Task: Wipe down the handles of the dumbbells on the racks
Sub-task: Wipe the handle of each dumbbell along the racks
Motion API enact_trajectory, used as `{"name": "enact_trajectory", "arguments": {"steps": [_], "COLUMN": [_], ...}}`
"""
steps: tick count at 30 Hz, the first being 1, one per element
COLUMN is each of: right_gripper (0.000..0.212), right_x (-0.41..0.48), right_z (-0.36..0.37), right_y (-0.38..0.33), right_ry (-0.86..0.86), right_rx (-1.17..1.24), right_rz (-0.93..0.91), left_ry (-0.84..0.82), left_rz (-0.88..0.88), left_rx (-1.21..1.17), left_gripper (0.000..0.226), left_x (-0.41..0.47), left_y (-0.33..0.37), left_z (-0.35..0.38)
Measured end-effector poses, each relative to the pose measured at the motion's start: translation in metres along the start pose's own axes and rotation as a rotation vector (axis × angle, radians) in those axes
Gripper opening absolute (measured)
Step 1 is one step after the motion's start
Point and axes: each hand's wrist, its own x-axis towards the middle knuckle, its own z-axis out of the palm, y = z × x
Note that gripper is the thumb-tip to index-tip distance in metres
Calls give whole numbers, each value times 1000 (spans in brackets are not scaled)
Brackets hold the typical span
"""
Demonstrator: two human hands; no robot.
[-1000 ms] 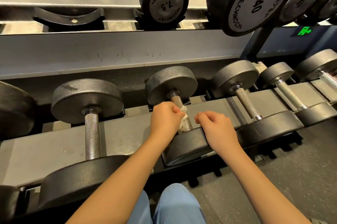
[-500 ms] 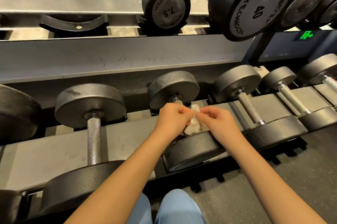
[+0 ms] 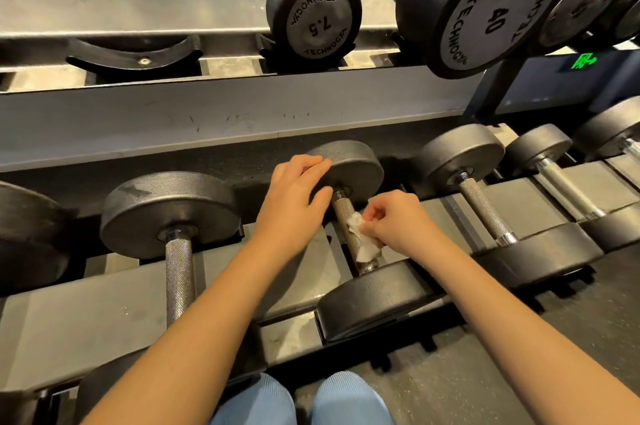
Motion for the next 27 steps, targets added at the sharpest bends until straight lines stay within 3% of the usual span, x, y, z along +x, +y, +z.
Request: {"name": "enact_trajectory", "arguments": {"steps": [8, 14, 18, 27], "right_gripper": [4, 5, 26, 11], "right_x": [27, 16, 1, -12], "right_z": [8, 4, 3, 3], "right_y": [-12, -4, -3, 1], "right_ry": [149, 34, -49, -136], "right_rx": [199, 194, 127, 251], "right_rz": [3, 9, 67, 84], "left_ry": [-1, -13, -18, -15], "left_rz": [-14, -16, 1, -59], "left_rx": [-74, -42, -2, -11], "left_gripper": [41, 45, 50, 51], "left_x": [4, 4, 0, -4], "left_y": [-2, -2, -1, 1], "left_z": [-1, 0, 2, 11]}}
